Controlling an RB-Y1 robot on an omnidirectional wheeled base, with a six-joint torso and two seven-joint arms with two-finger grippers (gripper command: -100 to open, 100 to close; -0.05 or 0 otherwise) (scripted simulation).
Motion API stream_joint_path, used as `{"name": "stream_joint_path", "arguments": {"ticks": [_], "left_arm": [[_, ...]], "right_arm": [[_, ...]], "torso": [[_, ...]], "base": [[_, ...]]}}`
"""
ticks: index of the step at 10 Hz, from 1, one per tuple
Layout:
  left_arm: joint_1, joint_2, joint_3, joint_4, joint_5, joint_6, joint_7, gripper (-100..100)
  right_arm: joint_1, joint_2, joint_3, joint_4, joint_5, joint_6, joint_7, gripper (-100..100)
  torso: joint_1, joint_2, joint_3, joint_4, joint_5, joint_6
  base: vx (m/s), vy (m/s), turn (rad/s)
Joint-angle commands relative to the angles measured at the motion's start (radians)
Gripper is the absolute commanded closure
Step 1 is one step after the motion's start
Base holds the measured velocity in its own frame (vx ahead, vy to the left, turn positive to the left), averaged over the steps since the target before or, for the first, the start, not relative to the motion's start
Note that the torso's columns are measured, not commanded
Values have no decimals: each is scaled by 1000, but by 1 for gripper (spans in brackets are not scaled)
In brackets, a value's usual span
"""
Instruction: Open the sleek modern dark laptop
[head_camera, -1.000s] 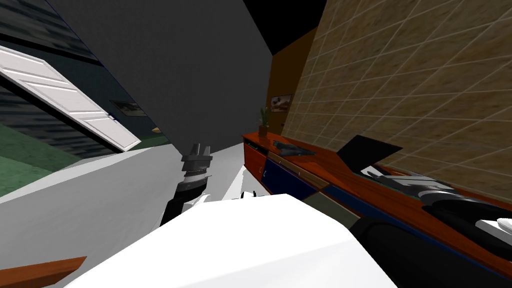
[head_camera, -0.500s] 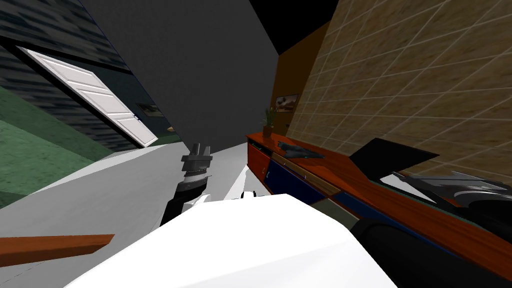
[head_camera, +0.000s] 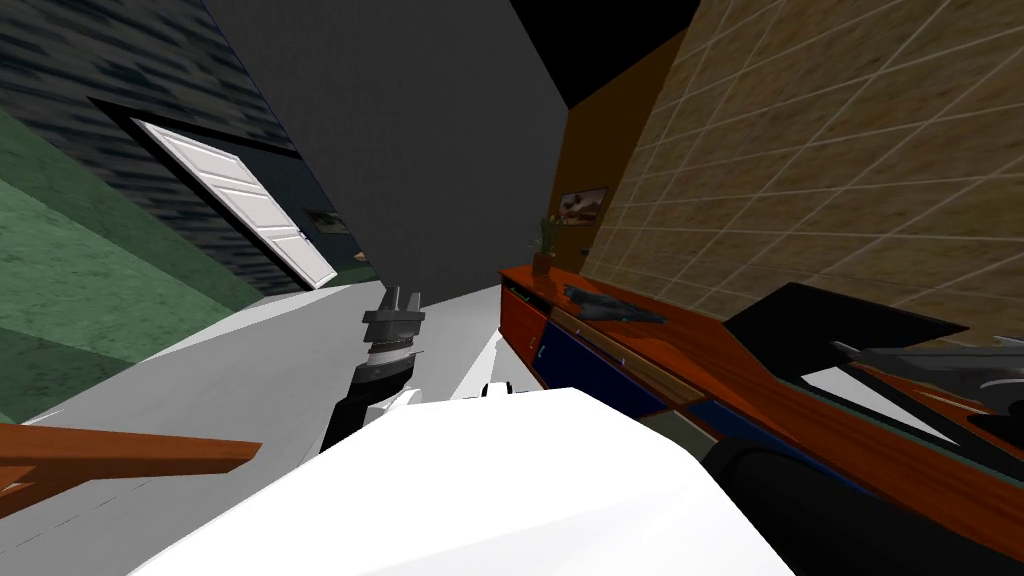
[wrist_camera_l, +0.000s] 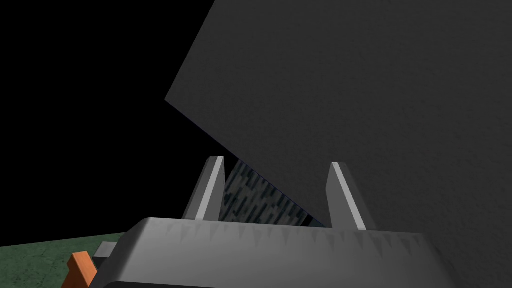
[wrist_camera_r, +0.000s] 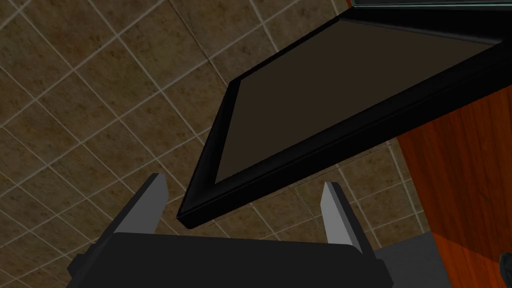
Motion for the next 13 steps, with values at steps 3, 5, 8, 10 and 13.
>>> {"name": "stream_joint_path", "arguments": {"ticks": [3, 5, 8, 10, 13], "left_arm": [[0, 0, 0, 0, 0, 0, 0, 0], [0, 0, 0, 0, 0, 0, 0, 0], [0, 0, 0, 0, 0, 0, 0, 0], [0, 0, 0, 0, 0, 0, 0, 0], [0, 0, 0, 0, 0, 0, 0, 0]], "right_arm": [[11, -23, -22, 31, 14, -3, 1, -100], [-5, -23, -29, 47, -23, -18, -28, 100], [-29, -19, -32, 68, -77, -44, -68, 100], [-46, -16, -35, 81, -113, -61, -95, 100], [-70, -13, -39, 102, -168, -86, -135, 100]], "torso": [[-5, -3, -2, -1, -1, 0], [1, 1, 2, 0, -3, -1], [-8, 5, 5, 1, -7, 4], [-10, 5, 5, 2, -7, 6], [-10, 6, 6, 2, -9, 6]], "base": [[48, -34, 2], [-5, -31, -18], [-70, -35, 4], [-50, -45, -19], [-64, -33, -12]]}}
